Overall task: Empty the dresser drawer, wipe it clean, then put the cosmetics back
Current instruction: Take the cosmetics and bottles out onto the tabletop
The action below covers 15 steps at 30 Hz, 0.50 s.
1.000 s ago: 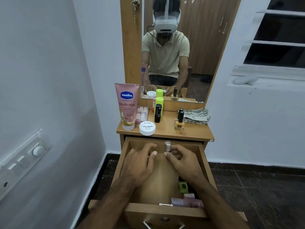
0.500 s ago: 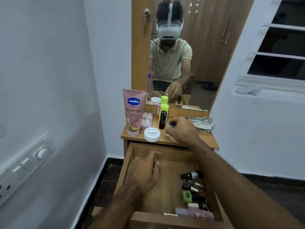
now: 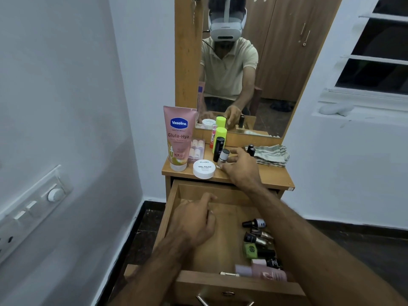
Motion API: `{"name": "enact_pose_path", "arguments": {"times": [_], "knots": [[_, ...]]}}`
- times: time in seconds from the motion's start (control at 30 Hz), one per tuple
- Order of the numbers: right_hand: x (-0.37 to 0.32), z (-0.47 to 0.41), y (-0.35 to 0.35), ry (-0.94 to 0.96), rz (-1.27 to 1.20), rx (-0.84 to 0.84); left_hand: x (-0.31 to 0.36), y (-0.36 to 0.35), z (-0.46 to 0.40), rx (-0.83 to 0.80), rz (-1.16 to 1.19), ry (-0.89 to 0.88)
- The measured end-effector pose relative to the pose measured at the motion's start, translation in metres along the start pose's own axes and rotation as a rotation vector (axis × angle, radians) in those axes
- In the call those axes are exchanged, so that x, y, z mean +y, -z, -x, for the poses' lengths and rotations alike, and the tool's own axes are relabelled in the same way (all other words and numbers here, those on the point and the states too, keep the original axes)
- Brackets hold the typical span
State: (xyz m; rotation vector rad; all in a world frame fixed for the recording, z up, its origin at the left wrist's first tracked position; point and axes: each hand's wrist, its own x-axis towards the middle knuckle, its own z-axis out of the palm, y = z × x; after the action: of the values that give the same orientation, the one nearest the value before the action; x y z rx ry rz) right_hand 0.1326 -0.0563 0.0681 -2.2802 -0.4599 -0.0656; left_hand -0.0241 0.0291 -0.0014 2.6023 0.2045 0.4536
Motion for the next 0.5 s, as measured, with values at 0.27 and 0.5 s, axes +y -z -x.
{"name": "enact_pose_path", "arguments": {"times": [0.27, 0.5], "knots": [[0.015, 0.026, 0.024, 0.059, 0.026, 0.108, -0.005, -0.001, -0.001, -0.036, -0.002, -0.005], [0.06, 0.069, 0.033, 0.017, 0.94, -0.415, -0.003, -0.006, -0.001, -0.097, -0.049, -0.04]]}}
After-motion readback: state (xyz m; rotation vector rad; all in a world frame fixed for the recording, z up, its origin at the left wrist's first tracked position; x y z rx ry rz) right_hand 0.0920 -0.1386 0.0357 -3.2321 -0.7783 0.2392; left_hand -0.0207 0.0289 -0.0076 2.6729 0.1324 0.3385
